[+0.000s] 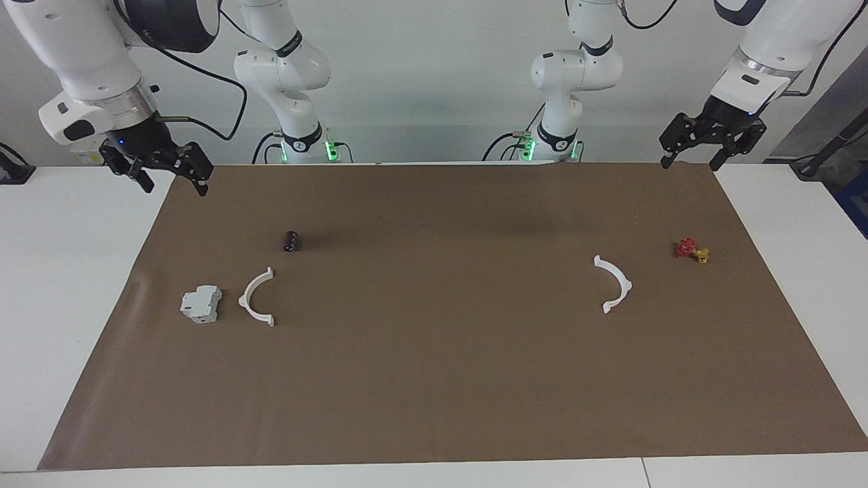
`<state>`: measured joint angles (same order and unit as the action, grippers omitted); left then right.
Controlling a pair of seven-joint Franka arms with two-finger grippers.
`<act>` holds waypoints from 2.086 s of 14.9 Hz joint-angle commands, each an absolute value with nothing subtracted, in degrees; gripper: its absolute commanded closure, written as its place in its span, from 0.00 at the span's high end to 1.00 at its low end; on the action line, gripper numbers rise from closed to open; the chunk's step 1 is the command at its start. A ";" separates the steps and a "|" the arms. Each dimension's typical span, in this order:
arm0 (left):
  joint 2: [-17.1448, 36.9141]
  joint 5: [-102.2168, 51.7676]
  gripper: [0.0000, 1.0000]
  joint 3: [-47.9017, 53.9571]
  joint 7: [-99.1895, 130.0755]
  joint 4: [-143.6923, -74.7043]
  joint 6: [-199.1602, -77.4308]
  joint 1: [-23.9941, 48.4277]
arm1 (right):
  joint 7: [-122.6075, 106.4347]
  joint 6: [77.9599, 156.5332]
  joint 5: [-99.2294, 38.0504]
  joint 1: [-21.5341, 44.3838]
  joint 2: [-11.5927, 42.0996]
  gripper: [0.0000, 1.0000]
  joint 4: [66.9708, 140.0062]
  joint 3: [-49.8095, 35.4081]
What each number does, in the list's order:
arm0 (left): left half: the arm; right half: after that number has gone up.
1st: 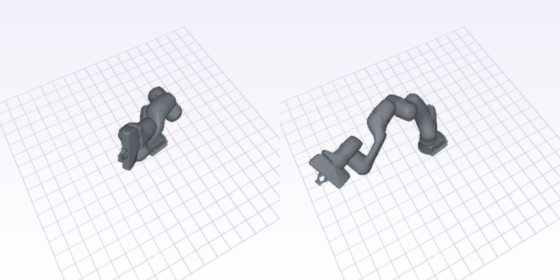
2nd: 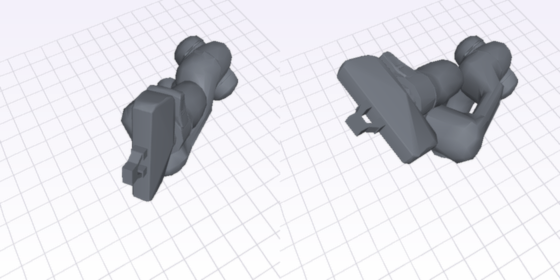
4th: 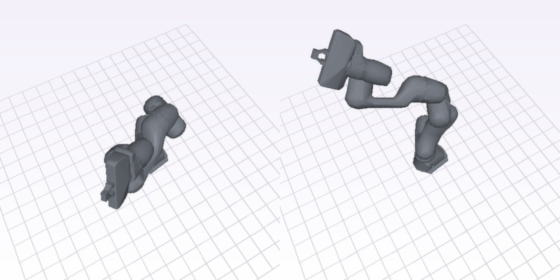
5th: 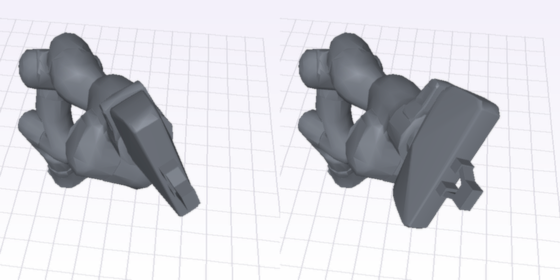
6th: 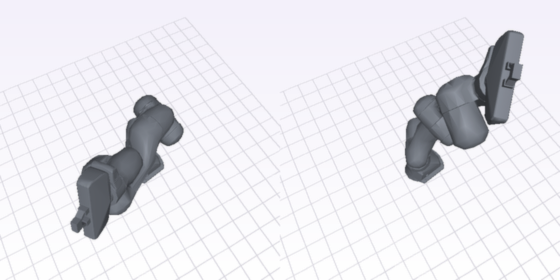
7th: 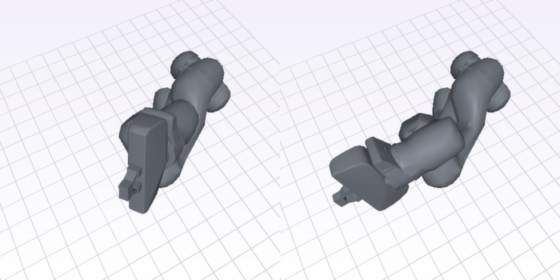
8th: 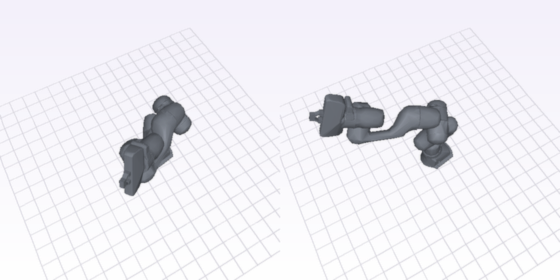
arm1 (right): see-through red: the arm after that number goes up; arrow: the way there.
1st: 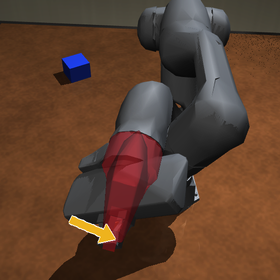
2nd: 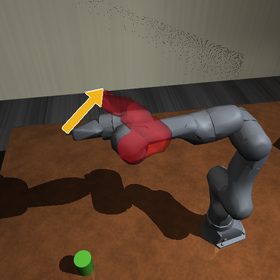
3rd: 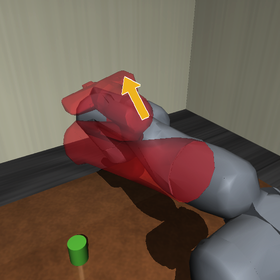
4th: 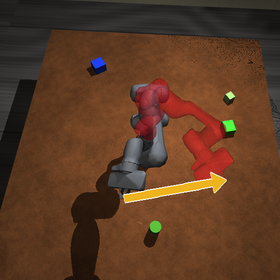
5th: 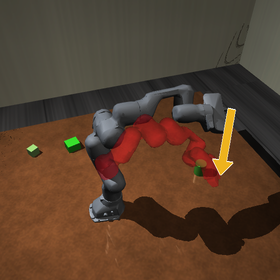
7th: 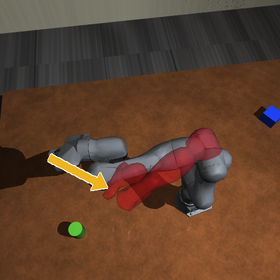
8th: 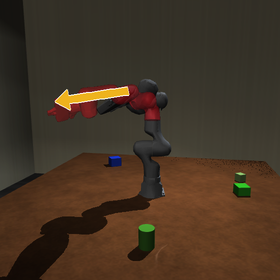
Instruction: Assemble drain pipe with both arms
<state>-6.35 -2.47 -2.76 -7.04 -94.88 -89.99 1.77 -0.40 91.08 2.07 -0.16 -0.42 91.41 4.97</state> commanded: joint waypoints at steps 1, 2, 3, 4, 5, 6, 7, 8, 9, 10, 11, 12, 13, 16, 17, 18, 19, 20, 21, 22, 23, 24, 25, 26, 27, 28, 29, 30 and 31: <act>-5.62 -2.99 1.00 -2.37 -7.03 -93.52 -89.03 0.97 | 0.79 91.58 2.55 -0.26 -0.79 1.00 91.49 4.57; -5.62 -2.99 1.00 -2.37 -7.03 -93.52 -89.03 0.97 | 0.70 91.58 2.55 -0.35 -0.79 1.00 91.49 4.57; -5.62 -2.99 1.00 -2.37 -7.12 -93.52 -89.03 0.97 | 0.79 91.58 2.55 -0.35 -0.79 1.00 91.49 4.57; -5.62 -2.99 1.00 -2.37 -7.03 -93.60 -89.03 0.97 | 0.79 91.58 2.55 -0.35 -0.79 1.00 91.49 4.57; -5.62 -2.99 1.00 -2.37 -7.03 -93.60 -89.03 0.97 | 0.70 91.58 2.46 -0.44 -1.23 1.00 92.36 4.57; -5.62 -2.99 1.00 -2.37 -7.12 -93.60 -89.03 0.97 | 0.53 92.89 2.46 -0.44 -1.58 1.00 93.77 4.57; -5.62 -2.99 1.00 -2.37 -7.12 -93.60 -89.03 0.97 | 0.09 96.55 2.46 -0.35 -2.80 1.00 96.91 4.57; -5.71 -2.99 1.00 -2.37 -7.12 -93.69 -89.03 0.97 | -0.61 100.51 2.46 -0.44 -4.20 1.00 100.51 4.57; -5.71 -2.99 1.00 -2.37 -7.12 -93.87 -89.03 0.97 | -2.09 103.24 2.46 -1.05 -5.18 1.00 103.77 4.66; -5.71 -2.99 1.00 -2.37 -7.12 -93.95 -89.03 0.97 | -4.20 105.19 2.46 -1.32 -5.01 1.00 106.15 4.66; -5.71 -2.99 1.00 -2.37 -7.12 -94.04 -89.03 0.97 | -6.22 108.42 2.37 -1.32 -4.57 1.00 108.61 4.75; -5.71 -2.99 1.00 -2.37 -7.12 -94.04 -89.03 0.97 | -7.28 112.29 2.37 -1.32 -3.70 1.00 111.16 4.75; -5.71 -2.99 1.00 -2.37 -7.12 -94.04 -89.03 0.97 | -8.16 115.89 1.85 -1.23 -2.39 1.00 113.10 4.75; -5.71 -2.99 1.00 -2.37 -7.21 -93.96 -89.03 0.97 | -15.45 124.25 -2.80 -0.44 5.95 1.00 114.26 4.75; -5.71 -2.99 1.00 -2.46 -7.21 -94.04 -89.03 0.97 | -16.77 127.67 -2.99 -0.35 8.59 1.00 114.34 4.66; -5.71 -2.99 1.00 -2.46 -7.21 -94.04 -89.03 0.97 | -17.74 130.58 -3.16 -0.35 10.79 1.00 114.35 4.57; -5.71 -2.90 1.00 -2.46 -7.21 -94.04 -89.03 0.97 | -18.80 132.52 -3.16 -0.35 12.55 1.00 114.43 4.57; -5.71 -2.99 1.00 -2.46 -7.21 -94.04 -89.12 0.97 | -19.85 134.28 -3.16 -0.35 13.87 1.00 114.69 4.57; -5.71 -2.99 1.00 -2.46 -7.21 -94.13 -89.12 0.97 | -20.56 136.21 -3.25 -0.35 14.50 1.00 115.74 4.57; -5.71 -2.99 1.00 -2.46 -7.21 -94.13 -89.12 0.97 | -21.09 138.23 -3.34 -0.35 14.59 1.00 117.41 4.48; -5.71 -2.90 1.00 -2.46 -7.21 -94.13 -89.12 0.97 | -21.35 139.56 -3.34 -0.35 14.50 1.00 119.07 4.22; -5.71 -2.90 1.00 -2.46 -7.21 -94.13 -89.12 0.97 | -21.79 140.18 -3.34 -0.35 14.50 1.00 120.31 3.87; -5.71 -2.99 1.00 -2.46 -7.21 -94.13 -89.12 0.97 | -22.32 140.27 -3.34 -0.35 14.41 0.99 121.02 3.78; -5.71 -2.90 1.00 -2.46 -7.21 -94.13 -89.12 0.97 | -22.93 140.27 -3.34 -0.35 14.24 0.99 121.72 3.78; -5.71 -2.90 1.00 -2.37 -7.21 -94.13 -89.12 0.97 | -23.64 140.27 -3.43 -0.44 14.15 0.97 121.90 3.78; -5.80 -2.90 1.00 -2.37 -7.21 -94.22 -89.03 0.97 | -24.34 140.19 -3.43 -0.44 14.06 0.95 122.17 3.78; -5.71 -2.90 1.00 -2.37 -7.21 -94.13 -89.03 0.97 | -25.39 140.27 -3.43 -0.70 13.98 0.92 122.60 3.78; -5.71 -2.90 1.00 -2.37 -7.21 -94.13 -89.03 0.97 | -26.10 140.27 -3.43 -1.05 14.06 0.88 122.61 3.78; -5.80 -2.90 1.00 -2.37 -7.21 -94.22 -89.12 0.97 | -26.54 140.36 -3.43 -1.14 14.32 0.83 122.61 3.78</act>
